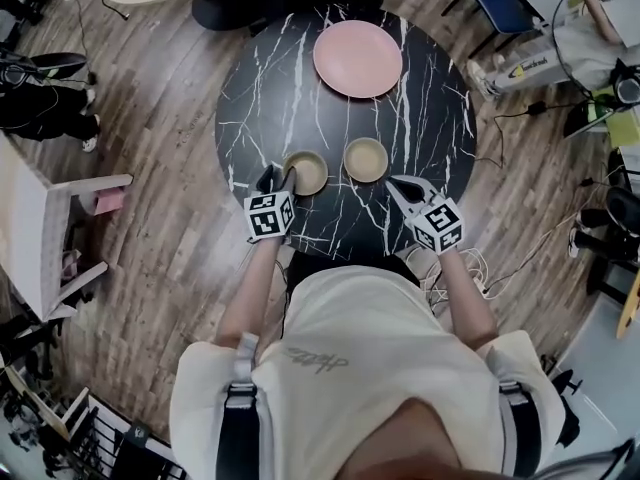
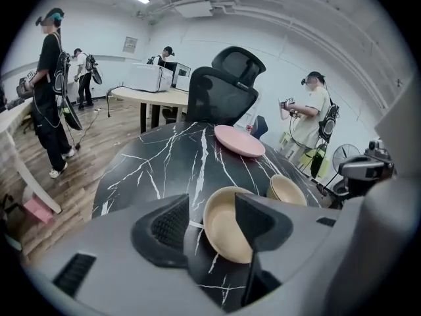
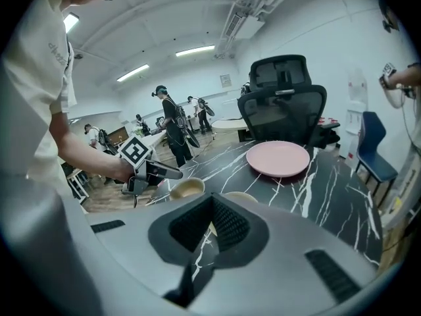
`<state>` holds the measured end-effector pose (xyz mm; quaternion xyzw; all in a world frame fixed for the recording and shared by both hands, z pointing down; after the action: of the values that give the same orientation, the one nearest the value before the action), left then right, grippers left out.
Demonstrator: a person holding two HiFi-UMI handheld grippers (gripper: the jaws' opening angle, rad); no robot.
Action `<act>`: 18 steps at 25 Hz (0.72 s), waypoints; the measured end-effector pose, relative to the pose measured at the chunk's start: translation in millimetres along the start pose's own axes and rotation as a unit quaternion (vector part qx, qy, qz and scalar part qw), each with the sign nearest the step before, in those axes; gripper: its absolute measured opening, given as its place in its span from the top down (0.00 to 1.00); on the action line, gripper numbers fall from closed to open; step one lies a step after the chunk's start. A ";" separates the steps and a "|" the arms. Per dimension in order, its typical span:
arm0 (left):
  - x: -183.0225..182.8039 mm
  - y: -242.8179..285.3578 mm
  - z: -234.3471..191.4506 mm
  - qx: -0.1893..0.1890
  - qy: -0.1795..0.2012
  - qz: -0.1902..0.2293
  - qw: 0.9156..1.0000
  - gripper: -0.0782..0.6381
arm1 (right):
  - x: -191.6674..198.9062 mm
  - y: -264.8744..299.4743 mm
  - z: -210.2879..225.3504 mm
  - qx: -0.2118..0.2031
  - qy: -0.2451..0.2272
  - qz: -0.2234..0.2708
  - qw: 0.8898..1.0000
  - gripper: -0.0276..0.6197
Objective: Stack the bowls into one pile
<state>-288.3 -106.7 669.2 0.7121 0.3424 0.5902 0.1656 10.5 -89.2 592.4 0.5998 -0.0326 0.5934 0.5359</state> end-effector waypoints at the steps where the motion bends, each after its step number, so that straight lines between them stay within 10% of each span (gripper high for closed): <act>1: 1.1 3.0 -2.0 0.000 0.006 -0.005 1.000 0.56 | -0.4 2.9 -0.8 -0.004 0.000 -0.002 1.000 0.95; 18: 21.7 31.8 -10.7 0.023 0.019 -0.059 0.998 0.75 | -1.9 29.9 -6.8 -0.009 -0.005 -0.030 0.999 0.95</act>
<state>-287.7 -116.2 708.0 0.6829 0.4003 0.5847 0.1774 -14.8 -98.4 607.1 0.5989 -0.0226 0.5733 0.5586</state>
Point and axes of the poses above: the fingertips, and each gripper's own axes: y forward along the fingers, z to its right, x out of its underside, the point moved 6 cm from there along -y, backward along the fingers, and after that the axes turned 6 degrees about y, right-handed, at the moved point
